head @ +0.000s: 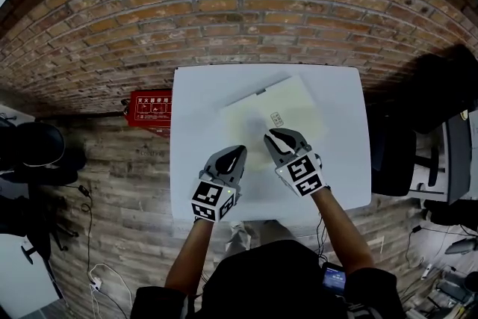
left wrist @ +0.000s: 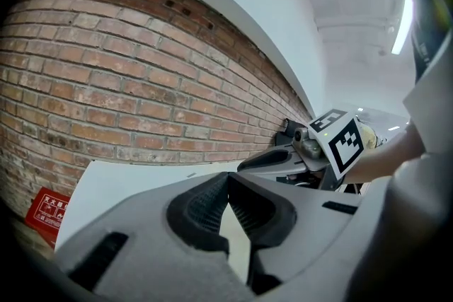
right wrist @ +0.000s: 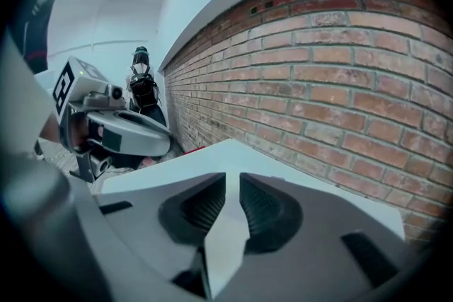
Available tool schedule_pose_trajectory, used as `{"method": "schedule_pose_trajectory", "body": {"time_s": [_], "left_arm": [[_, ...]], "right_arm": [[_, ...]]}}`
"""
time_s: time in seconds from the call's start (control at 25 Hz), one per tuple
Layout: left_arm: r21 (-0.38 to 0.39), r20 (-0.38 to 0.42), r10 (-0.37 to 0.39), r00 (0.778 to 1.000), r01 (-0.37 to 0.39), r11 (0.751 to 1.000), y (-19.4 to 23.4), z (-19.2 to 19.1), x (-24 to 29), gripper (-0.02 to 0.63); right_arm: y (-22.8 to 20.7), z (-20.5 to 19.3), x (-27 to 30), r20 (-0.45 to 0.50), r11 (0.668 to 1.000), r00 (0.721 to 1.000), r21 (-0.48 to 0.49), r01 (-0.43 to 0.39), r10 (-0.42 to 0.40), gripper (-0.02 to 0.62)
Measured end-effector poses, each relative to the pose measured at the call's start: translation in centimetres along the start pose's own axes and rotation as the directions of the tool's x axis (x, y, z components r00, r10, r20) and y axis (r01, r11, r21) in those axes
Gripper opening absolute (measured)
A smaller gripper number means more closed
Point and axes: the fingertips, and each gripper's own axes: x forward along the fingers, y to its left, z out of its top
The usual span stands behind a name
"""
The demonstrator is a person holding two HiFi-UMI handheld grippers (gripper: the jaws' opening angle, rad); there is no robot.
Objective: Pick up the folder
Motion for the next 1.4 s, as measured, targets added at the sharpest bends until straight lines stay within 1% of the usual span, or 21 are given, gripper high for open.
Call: {"method": "schedule_pose_trajectory", "body": {"time_s": [0.04, 0.08, 0.24, 0.32, 0.36, 0.44, 0.52, 0.64, 0.96, 1.04, 1.16, 1.4], "left_arm": [[-0.002, -0.003, 0.002, 1.0, -0.002, 1.0, 0.1, -0.1, 0.0, 0.011], [-0.004, -0.005, 0.006, 1.0, -0.006, 1.0, 0.2, -0.1, 0.0, 0.009], [-0.023, -0.006, 0.027, 1.0, -0.027, 0.999, 0.8, -0.2, 0.1, 0.009], [-0.036, -0.005, 0.037, 0.999, -0.037, 0.999, 1.2, -0.3, 0.3, 0.011], [-0.042, -0.006, 0.04, 0.999, -0.041, 0.998, 1.4, -0.4, 0.3, 0.009], [-0.055, -0.008, 0.047, 0.999, -0.048, 0.997, 1.6, -0.6, 0.3, 0.009], [-0.068, -0.009, 0.053, 0.999, -0.053, 0.996, 1.7, -0.9, 0.3, 0.011], [-0.076, -0.018, 0.058, 0.998, -0.059, 0.995, 1.6, -1.2, 0.5, 0.009], [-0.091, -0.029, 0.064, 0.998, -0.066, 0.994, 1.5, -1.8, 0.8, 0.009], [-0.092, -0.033, 0.063, 0.997, -0.065, 0.994, 1.3, -2.0, 0.8, 0.009], [-0.095, -0.04, 0.057, 0.998, -0.061, 0.994, 1.0, -2.4, 0.9, 0.009], [-0.113, -0.048, 0.049, 0.998, -0.054, 0.992, 0.5, -3.1, 0.9, 0.011]], "right_arm": [[-0.1, -0.3, 0.3, -0.012, 1.0, 1.0, 0.001, -0.005, 0.005, 0.053], [-0.2, -0.5, 0.7, -0.024, 1.0, 1.0, 0.0, -0.01, 0.01, 0.087], [-0.4, -1.8, 2.0, -0.074, 0.999, 0.997, -0.026, -0.024, 0.022, 0.138], [-0.5, -2.8, 2.7, -0.105, 0.999, 0.994, -0.035, -0.033, 0.029, 0.188], [-0.6, -3.2, 3.1, -0.122, 0.999, 0.992, -0.035, -0.037, 0.033, 0.217], [-0.9, -4.3, 3.8, -0.166, 0.998, 0.985, -0.042, -0.045, 0.037, 0.254], [-1.2, -5.4, 4.3, -0.215, 0.997, 0.976, -0.06, -0.052, 0.038, 0.274], [-1.4, -6.8, 5.0, -0.267, 0.996, 0.963, -0.061, -0.064, 0.045, 0.288], [-2.5, -8.8, 6.3, -0.321, 0.997, 0.946, -0.037, -0.065, 0.05, 0.298], [-2.7, -9.3, 6.5, -0.326, 0.998, 0.944, -0.003, -0.062, 0.057, 0.298], [-2.7, -9.4, 6.8, -0.31, 0.997, 0.948, 0.066, -0.048, 0.066, 0.298], [-2.6, -9.6, 7.0, -0.327, 0.996, 0.942, 0.072, -0.051, 0.072, 0.298]]}}
